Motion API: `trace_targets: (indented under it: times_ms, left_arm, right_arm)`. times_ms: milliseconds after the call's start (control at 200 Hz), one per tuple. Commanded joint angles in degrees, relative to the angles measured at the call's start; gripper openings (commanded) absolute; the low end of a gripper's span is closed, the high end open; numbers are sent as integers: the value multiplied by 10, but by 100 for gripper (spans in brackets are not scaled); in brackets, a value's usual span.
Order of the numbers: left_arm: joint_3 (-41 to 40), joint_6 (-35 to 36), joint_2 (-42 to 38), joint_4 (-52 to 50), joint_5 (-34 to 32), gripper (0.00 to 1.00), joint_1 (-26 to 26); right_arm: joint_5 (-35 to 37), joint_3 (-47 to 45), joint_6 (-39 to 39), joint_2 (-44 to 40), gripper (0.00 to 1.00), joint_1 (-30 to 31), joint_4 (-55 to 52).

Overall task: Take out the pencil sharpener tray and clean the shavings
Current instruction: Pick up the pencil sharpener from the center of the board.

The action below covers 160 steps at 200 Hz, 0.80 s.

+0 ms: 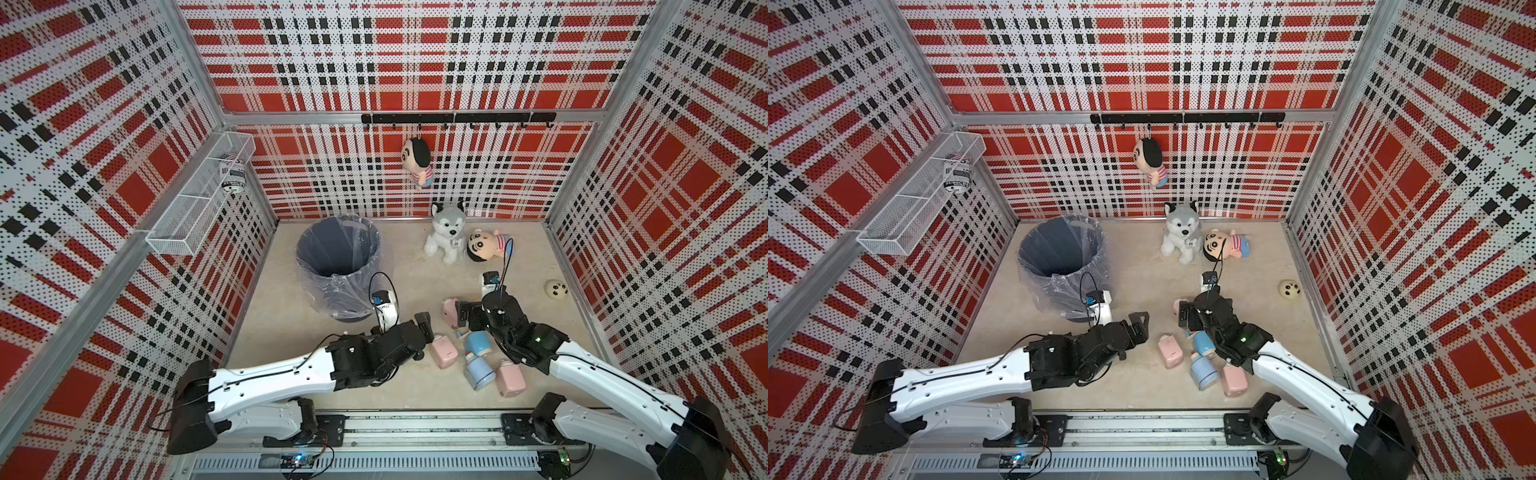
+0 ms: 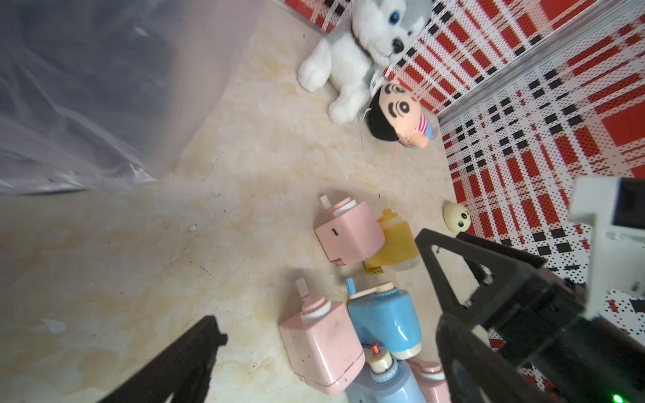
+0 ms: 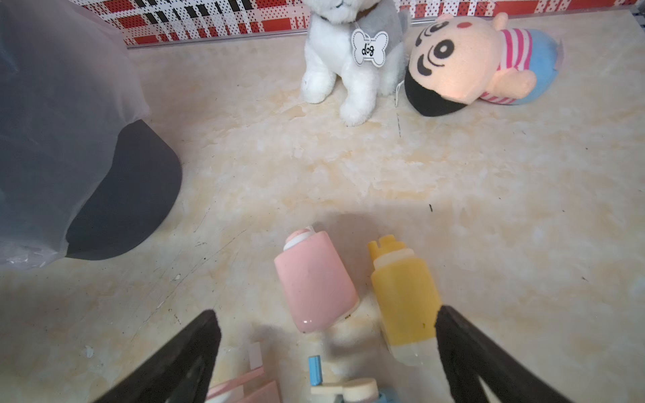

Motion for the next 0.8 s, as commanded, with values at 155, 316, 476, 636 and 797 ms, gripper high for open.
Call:
trace_targets:
  times_ms: [155,316,476,636,797]
  left_arm:
    - [170,-88,193,-127,154,98,29]
    - [267,-97,291,-226,191,98,44]
    - [328,-105,358,-294,212,98,53]
    - [342,-129,375,-315,210,98,56]
    - [330,-148,379,-306,228,99,74]
  right_arm:
    - [26,-18,37,-64,100,-7,-39]
    - [42,-31,49,-103,100,-7,-55]
    - [45,-42,53,-133,100,-7,-66]
    - [40,-50,53,-144,100,-7,-65]
    - [37,-59,54,-142,100,-7,-56]
